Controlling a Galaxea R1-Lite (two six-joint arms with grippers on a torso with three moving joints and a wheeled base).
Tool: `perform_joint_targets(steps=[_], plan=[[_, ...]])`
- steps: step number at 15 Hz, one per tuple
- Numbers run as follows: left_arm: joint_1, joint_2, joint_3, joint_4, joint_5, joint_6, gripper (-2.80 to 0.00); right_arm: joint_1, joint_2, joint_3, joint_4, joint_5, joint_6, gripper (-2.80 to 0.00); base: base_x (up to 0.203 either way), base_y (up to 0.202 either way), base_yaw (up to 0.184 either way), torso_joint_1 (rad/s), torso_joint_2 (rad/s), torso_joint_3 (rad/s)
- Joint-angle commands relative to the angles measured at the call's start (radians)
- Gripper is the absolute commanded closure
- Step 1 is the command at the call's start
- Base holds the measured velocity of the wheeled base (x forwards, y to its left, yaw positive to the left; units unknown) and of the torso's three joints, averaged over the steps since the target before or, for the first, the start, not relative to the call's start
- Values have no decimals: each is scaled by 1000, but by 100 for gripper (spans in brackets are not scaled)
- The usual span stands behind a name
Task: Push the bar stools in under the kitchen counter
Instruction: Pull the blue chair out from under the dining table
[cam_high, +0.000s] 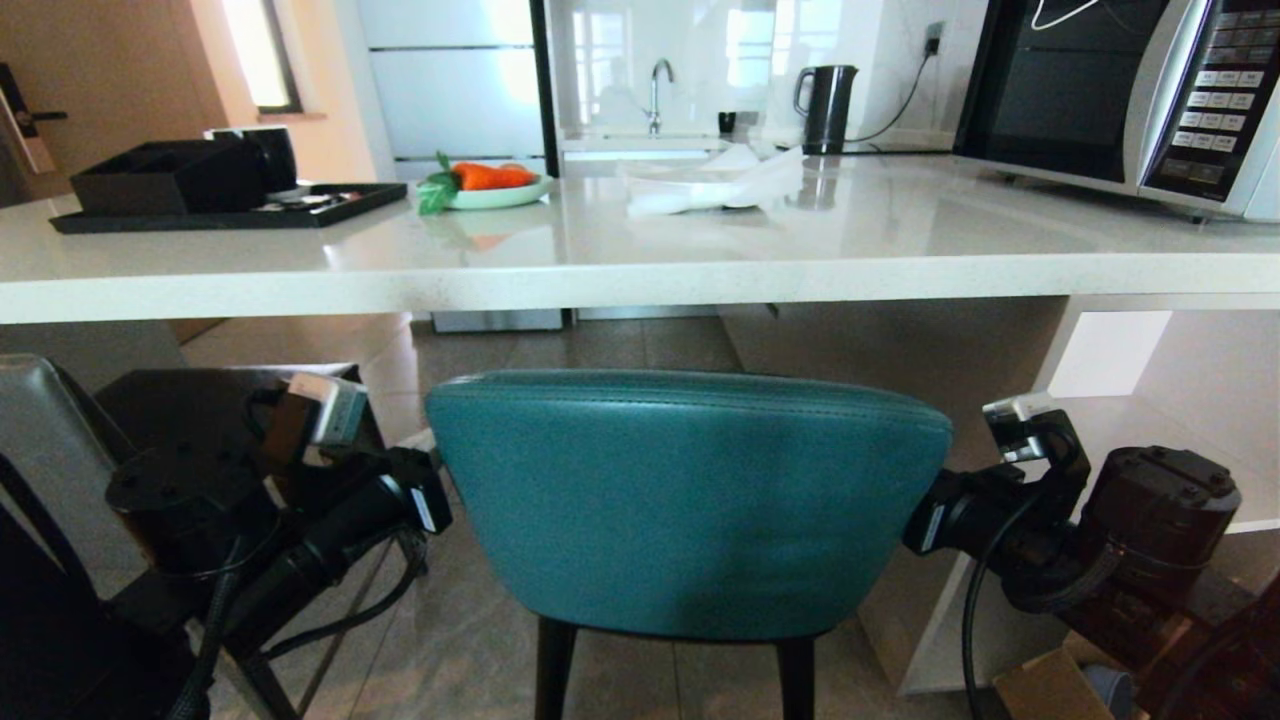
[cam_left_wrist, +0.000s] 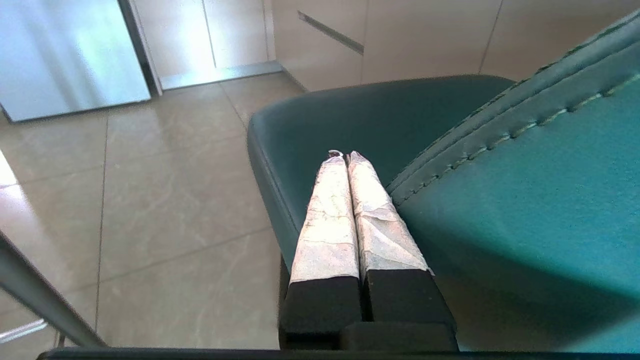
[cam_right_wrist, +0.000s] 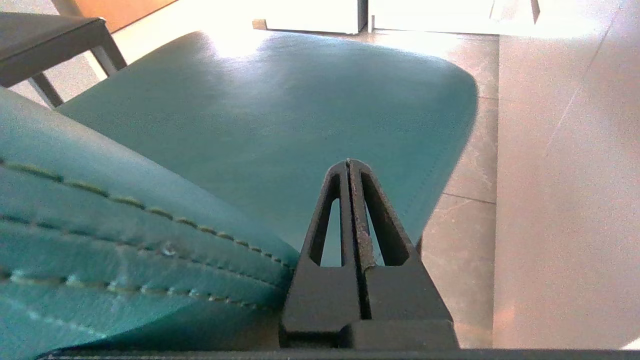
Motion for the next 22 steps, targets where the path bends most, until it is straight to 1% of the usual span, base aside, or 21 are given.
perform_joint_targets(steps=[1, 4, 6, 7, 9, 17, 22], plan=[[-207, -59, 51, 0, 2, 1, 0, 0, -7, 7, -11, -7, 0, 0, 0, 0, 0, 0, 0, 0], [-264, -108, 66, 0, 73, -1, 0, 0, -11, 5, -11, -7, -1, 0, 0, 0, 0, 0, 0, 0], [-272, -105, 71, 0, 158, -16, 0, 0, -13, 8, -11, -7, 0, 0, 0, 0, 0, 0, 0, 0], [-273, -97, 72, 0, 182, -31, 0, 0, -17, 9, -11, -7, -1, 0, 0, 0, 0, 0, 0, 0], [-270, -97, 70, 0, 191, -34, 0, 0, -26, 11, -11, -9, -1, 0, 0, 0, 0, 0, 0, 0], [-272, -97, 71, 0, 191, -25, 0, 5, -30, 11, -11, -10, -1, 0, 0, 0, 0, 0, 0, 0], [-273, -95, 71, 0, 188, -25, 0, 5, -28, 10, -11, -10, 0, 0, -176, 0, 0, 4, 1, 1]])
